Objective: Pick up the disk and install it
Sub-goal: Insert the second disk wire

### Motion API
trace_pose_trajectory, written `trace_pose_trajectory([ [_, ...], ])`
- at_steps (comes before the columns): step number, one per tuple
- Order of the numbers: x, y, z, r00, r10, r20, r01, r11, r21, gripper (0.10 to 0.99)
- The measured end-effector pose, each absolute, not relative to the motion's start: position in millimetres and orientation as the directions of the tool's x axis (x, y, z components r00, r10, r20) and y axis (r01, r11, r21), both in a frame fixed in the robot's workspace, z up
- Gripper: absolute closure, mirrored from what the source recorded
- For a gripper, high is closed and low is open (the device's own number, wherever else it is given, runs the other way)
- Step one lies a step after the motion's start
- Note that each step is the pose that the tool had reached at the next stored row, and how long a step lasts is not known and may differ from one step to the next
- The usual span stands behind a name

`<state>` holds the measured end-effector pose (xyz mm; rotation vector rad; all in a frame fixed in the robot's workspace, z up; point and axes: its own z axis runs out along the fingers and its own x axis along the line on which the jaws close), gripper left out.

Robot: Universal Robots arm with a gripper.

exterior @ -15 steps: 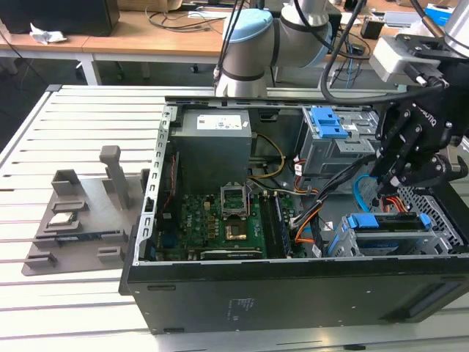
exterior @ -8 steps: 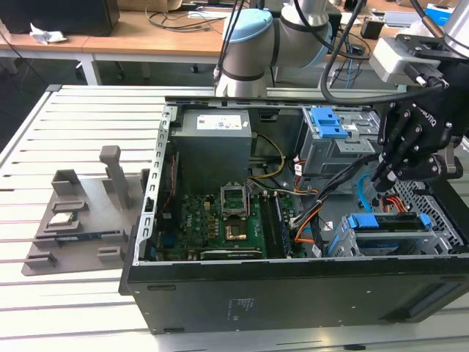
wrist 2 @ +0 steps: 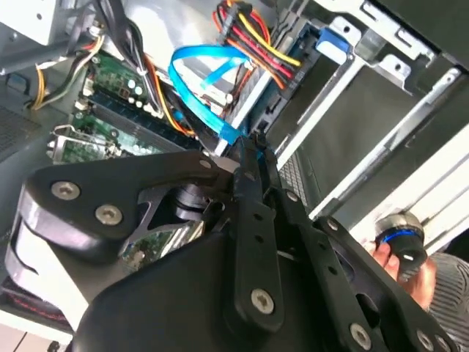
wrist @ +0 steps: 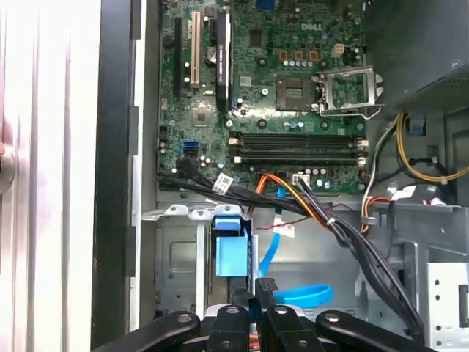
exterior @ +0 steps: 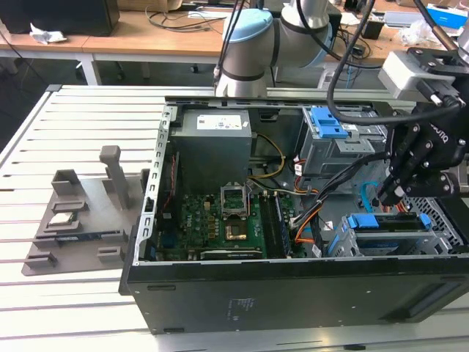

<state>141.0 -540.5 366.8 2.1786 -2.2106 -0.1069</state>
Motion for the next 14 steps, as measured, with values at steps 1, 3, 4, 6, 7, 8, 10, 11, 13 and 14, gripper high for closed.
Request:
trace_pose_trajectory([
  [1,145,-541,362,-0.015,-1.0,-0.021,-0.997,0.013,0.074,0.925],
  [3,150,-541,357,-0.013,-1.0,-0.019,-0.997,0.012,0.075,0.925],
  [4,151,-541,355,-0.013,-1.0,-0.018,-0.997,0.012,0.075,0.925],
  [6,153,-541,353,-0.012,-1.0,-0.017,-0.997,0.011,0.075,0.925],
  [7,154,-541,350,-0.011,-1.0,-0.017,-0.997,0.01,0.075,0.925],
  [8,156,-541,347,-0.009,-1.0,-0.016,-0.997,0.008,0.075,0.925],
  [10,157,-541,346,-0.008,-1.0,-0.016,-0.997,0.007,0.075,0.925],
  [11,157,-541,345,-0.007,-1.0,-0.016,-0.997,0.006,0.075,0.925],
  [13,158,-541,342,-0.006,-1.0,-0.016,-0.997,0.005,0.075,0.925],
  [14,158,-542,342,-0.006,-1.0,-0.016,-0.997,0.005,0.075,0.925],
])
